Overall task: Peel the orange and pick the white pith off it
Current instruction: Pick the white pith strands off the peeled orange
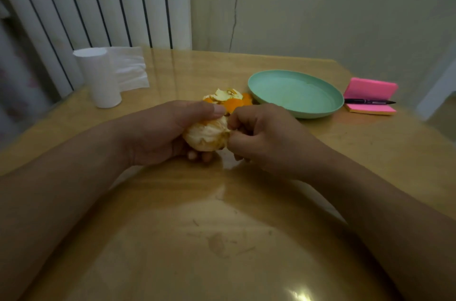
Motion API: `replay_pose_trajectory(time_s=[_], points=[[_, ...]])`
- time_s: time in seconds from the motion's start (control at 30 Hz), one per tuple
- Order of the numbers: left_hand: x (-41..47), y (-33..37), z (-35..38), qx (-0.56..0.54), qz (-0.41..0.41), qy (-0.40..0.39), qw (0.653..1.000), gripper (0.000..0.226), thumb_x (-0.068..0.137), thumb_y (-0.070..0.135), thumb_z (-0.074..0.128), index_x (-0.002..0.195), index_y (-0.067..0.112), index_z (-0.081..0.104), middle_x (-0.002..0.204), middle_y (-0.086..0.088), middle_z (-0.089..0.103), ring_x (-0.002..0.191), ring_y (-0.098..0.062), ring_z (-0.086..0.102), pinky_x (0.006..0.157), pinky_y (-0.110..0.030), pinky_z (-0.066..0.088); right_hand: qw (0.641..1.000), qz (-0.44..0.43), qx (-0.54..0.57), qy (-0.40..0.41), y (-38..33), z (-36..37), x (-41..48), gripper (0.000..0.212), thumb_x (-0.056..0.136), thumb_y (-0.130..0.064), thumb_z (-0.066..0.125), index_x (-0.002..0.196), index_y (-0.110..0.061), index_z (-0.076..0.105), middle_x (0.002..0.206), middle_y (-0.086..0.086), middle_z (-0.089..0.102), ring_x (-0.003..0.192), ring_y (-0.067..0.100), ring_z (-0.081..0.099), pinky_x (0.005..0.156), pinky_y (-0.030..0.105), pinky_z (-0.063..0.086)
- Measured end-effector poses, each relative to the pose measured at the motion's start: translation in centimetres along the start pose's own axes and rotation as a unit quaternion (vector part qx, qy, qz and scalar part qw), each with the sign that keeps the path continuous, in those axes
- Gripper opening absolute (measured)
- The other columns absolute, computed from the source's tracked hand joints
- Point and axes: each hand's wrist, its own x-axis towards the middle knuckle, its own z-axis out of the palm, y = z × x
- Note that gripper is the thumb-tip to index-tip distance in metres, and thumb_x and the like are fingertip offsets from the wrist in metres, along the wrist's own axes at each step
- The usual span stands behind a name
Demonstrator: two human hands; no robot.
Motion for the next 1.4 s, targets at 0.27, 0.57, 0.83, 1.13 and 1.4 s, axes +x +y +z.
replay_pose_trajectory(time_s=[0.27,0.57,0.83,1.13,1.4], points=[[0.4,-0.3,0.5,-0.066,0.028,0.049,0.996,0.079,0.072,0.055,0.092,0.138,0.024,0.06,0.116,-0.011,0.075,0.087,-0.026,0.074,0.064,-0.03,0.059,0.988,0.104,0.103,0.044,0.9,0.0,0.3,0.018,0.101,-0.022,0.062,0.09,-0.014,0.073,0.076,0.002,0.077,0.058,0.011,0.065,0.057,0.03,0.053],[0.6,-1.3,1.1,0.129,0.121,0.168,0.97,0.042,0.095,0.052,0.068,0.134,0.04,0.055,0.101,-0.006,0.077,0.082,-0.02,0.073,0.073,-0.035,0.061,0.98,0.119,0.157,0.014,0.9,0.2,0.4,0.026,0.11,-0.039,0.054,0.1,-0.021,0.07,0.086,0.0,0.079,0.071,0.015,0.07,0.065,0.037,0.054],[0.6,-1.6,2.2,0.162,0.142,0.213,0.953,0.052,0.089,0.061,0.07,0.13,0.035,0.052,0.088,-0.001,0.073,0.063,-0.007,0.065,0.059,-0.023,0.055,0.986,0.068,0.13,0.074,0.1,0.6,0.1,0.022,0.103,-0.03,0.063,0.087,-0.018,0.071,0.069,-0.001,0.073,0.056,0.006,0.062,0.052,0.018,0.046],[0.9,-1.7,2.1,0.008,0.125,0.142,0.982,0.054,0.09,0.06,0.07,0.125,0.019,0.064,0.1,-0.009,0.071,0.074,-0.022,0.06,0.056,-0.033,0.048,0.963,0.068,0.253,0.056,0.2,0.0,0.0,0.018,0.101,-0.017,0.063,0.086,-0.011,0.07,0.064,0.002,0.065,0.057,0.012,0.055,0.054,0.024,0.045],[0.8,-1.4,2.2,-0.105,0.128,0.06,0.984,0.059,0.105,0.05,0.053,0.132,-0.002,0.058,0.093,-0.015,0.064,0.066,-0.018,0.052,0.049,-0.025,0.042,0.927,0.047,0.37,0.034,0.8,0.4,0.5,0.021,0.1,-0.015,0.062,0.081,-0.019,0.067,0.064,0.004,0.061,0.057,0.014,0.051,0.054,0.027,0.041]])
